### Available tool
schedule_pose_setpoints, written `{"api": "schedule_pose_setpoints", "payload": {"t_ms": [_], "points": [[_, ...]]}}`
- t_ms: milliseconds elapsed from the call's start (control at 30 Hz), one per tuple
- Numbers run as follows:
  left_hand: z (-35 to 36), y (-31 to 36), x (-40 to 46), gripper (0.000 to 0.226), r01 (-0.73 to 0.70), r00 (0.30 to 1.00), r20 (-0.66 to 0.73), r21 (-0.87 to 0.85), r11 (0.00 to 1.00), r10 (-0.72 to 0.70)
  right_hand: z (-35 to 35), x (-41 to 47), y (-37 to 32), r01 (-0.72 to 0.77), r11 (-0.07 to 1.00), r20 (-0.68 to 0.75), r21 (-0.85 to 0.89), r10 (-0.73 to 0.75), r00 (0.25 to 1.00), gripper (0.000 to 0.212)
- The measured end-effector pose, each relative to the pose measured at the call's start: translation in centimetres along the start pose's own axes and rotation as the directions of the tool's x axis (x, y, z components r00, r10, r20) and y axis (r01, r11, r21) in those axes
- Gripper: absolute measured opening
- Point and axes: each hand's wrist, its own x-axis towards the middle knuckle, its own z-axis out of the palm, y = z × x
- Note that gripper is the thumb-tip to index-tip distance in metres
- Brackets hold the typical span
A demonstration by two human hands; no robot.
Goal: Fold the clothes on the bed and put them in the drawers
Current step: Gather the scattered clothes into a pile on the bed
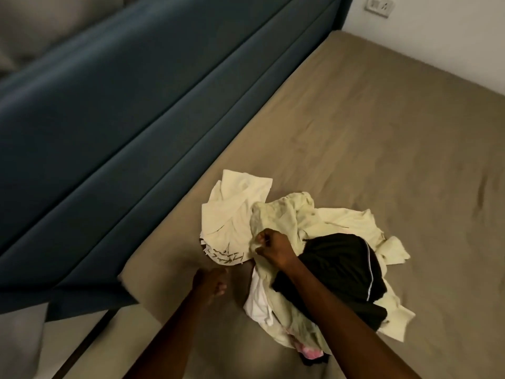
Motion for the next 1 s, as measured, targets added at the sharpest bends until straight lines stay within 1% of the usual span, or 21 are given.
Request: {"api": "schedule_pose_setpoints", "payload": {"t_ms": [67, 133, 167, 200, 267, 333, 367, 400, 433, 467, 500, 533, 567, 600, 667, 733, 767, 800, 867, 933, 1000], "points": [[-0.5, 0.5, 2.3, 0.031, -0.044, 0.999, -0.012, -0.031, 0.999, 0.044, 2.4, 3.4, -0.4, -0.01, 1.0, 0.03, -0.029, 0.011, 0.999, 0.044], [-0.7, 1.2, 4.8, 0.046, -0.166, 0.985, -0.041, 0.055, 0.985, 0.168, 4.8, 6.5, 0.2, 0.008, 0.997, 0.041, -0.079, -0.005, 0.999, 0.06], [-0.9, 1.7, 5.9, 0.056, -0.221, 0.972, -0.05, 0.117, 0.968, 0.228, 6.0, 7.8, 0.6, 0.024, 0.988, 0.063, -0.151, -0.015, 0.998, 0.072], [-1.0, 1.7, 7.8, 0.068, -0.241, 0.965, -0.075, 0.127, 0.962, 0.252, 7.8, 9.1, 1.3, 0.037, 0.965, 0.102, -0.261, -0.01, 0.995, 0.087], [-1.1, 1.9, 10.4, 0.079, -0.267, 0.956, -0.102, 0.079, 0.96, 0.274, 10.7, 10.6, 2.6, 0.045, 0.856, 0.155, -0.514, 0.041, 0.987, 0.116], [-1.2, 2.3, 11.9, 0.072, -0.28, 0.954, -0.1, 0.022, 0.96, 0.281, 12.8, 11.0, 4.0, 0.036, 0.733, 0.118, -0.679, 0.061, 0.991, 0.124], [-1.4, 2.4, 12.6, 0.068, -0.28, 0.955, -0.106, -0.019, 0.96, 0.277, 13.8, 11.0, 4.6, 0.039, 0.681, 0.093, -0.731, 0.043, 0.995, 0.118], [-1.4, 2.6, 12.7, 0.066, -0.261, 0.962, -0.108, -0.082, 0.962, 0.252, 14.5, 10.9, 5.1, 0.047, 0.656, 0.075, -0.753, 0.015, 0.997, 0.104], [-1.5, 2.5, 13.3, 0.058, -0.232, 0.971, -0.094, -0.128, 0.964, 0.221, 15.0, 10.9, 5.3, 0.067, 0.648, 0.045, -0.759, -0.05, 0.998, 0.087], [-1.7, 2.6, 13.1, 0.043, -0.205, 0.978, -0.064, -0.146, 0.968, 0.198, 15.1, 11.0, 5.4, 0.092, 0.647, 0.034, -0.757, -0.102, 0.994, 0.069], [-1.7, 2.6, 13.4, 0.03, -0.208, 0.978, -0.034, -0.12, 0.971, 0.205, 14.9, 10.9, 5.2, 0.119, 0.636, 0.048, -0.762, -0.129, 0.991, 0.056], [-1.7, 2.4, 13.6, 0.024, -0.217, 0.976, -0.011, -0.06, 0.974, 0.216, 14.4, 10.9, 4.8, 0.136, 0.613, 0.059, -0.778, -0.145, 0.988, 0.046], [-1.6, 2.4, 13.4, 0.027, -0.216, 0.976, 0.017, -0.001, 0.976, 0.216, 13.8, 10.9, 3.9, 0.13, 0.611, 0.075, -0.781, -0.114, 0.991, 0.04], [-1.5, 2.5, 12.9, 0.034, -0.212, 0.977, 0.029, 0.031, 0.977, 0.211, 13.2, 10.8, 3.3, 0.101, 0.651, 0.068, -0.752, -0.075, 0.995, 0.037], [-1.4, 2.9, 11.8, 0.036, -0.195, 0.977, 0.069, -0.089, 0.977, 0.202, 11.9, 10.2, 1.8, 0.026, 0.805, 0.049, -0.593, 0.005, 0.999, 0.04], [-1.7, 3.9, 9.2, 0.037, -0.17, 0.981, 0.038, -0.293, 0.941, 0.189, 10.4, 8.7, 0.4, 0.005, 0.966, 0.067, -0.259, 0.012, 0.998, 0.05], [-2.2, 4.6, 7.7, 0.038, -0.173, 0.982, 0.002, -0.387, 0.906, 0.188, 9.5, 7.7, -0.4, -0.001, 0.998, 0.073, -0.056, 0.005, 0.997, 0.049], [-2.4, 5.3, 6.2, 0.039, -0.184, 0.982, -0.043, -0.452, 0.873, 0.185, 9.1, 6.7, -0.9, -0.025, 0.995, 0.083, 0.1, 0.016, 0.996, 0.043], [-2.8, 6.8, 3.5, 0.041, -0.233, 0.972, -0.096, -0.524, 0.819, 0.214, 7.6, 4.3, -2.8, -0.065, 0.947, 0.082, 0.314, 0.042, 0.996, 0.029], [-2.5, 8.8, -0.3, 0.038, -0.268, 0.959, -0.088, -0.592, 0.76, 0.269, 5.6, 1.6, -5.6, -0.048, 0.899, 0.034, 0.435, 0.037, 0.999, 0.026], [-2.0, 10.9, -3.9, 0.042, -0.242, 0.96, -0.059, -0.669, 0.702, 0.274, 3.9, -1.0, -8.2, -0.005, 0.848, -0.001, 0.53, 0.007, 1.0, 0.03]]}}
